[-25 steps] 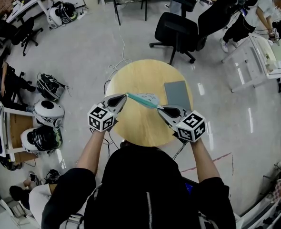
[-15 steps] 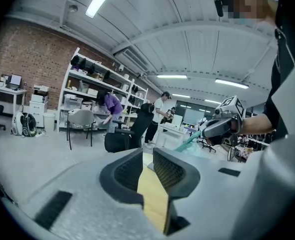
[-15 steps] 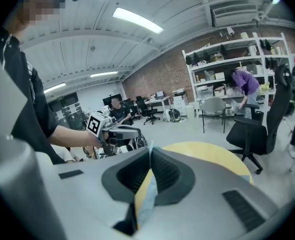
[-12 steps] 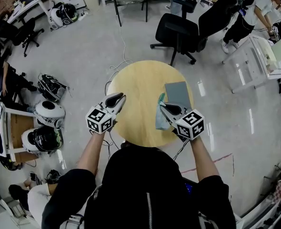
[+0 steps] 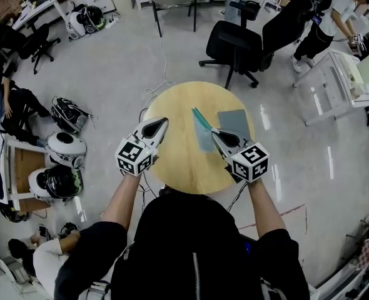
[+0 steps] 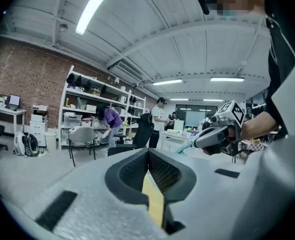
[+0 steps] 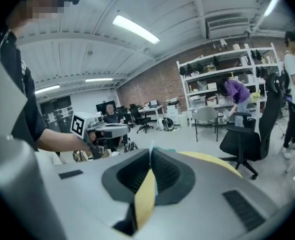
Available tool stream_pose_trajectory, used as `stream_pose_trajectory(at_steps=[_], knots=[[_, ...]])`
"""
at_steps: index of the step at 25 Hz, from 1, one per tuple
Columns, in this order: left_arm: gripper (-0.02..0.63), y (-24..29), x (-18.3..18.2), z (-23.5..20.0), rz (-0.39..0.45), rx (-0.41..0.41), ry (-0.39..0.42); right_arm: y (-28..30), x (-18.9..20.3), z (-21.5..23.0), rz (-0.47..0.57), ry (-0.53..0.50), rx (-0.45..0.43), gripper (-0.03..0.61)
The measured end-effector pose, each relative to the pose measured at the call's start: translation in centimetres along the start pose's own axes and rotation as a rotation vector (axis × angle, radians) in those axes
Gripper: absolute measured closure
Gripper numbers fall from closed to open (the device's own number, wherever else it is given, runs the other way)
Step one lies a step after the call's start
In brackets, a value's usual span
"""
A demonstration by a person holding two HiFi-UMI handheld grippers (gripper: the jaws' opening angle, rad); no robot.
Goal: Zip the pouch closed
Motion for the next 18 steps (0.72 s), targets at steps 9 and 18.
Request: stream_pose_trajectory(at_steps=[9, 18], knots=[[0.612, 0.8, -0.9, 0.8, 0.014, 0.011, 0.002, 0.0, -0.7, -0.8, 0.006, -0.038, -0.023, 0.563], [0.612, 0.6, -0.6, 0.9, 0.011, 0.010, -0.003, 0.0, -1.5, -1.1, 0.050, -0.057, -0.017, 0.563]])
Point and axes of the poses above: the fingertips, and each gripper's own axes: y forward along the fingers, z to its right, x out of its underside, the point moved 1 cm from there along -y, backward along the fingers, and after that the axes turned 14 degrees about y, right-handed, at the moved point
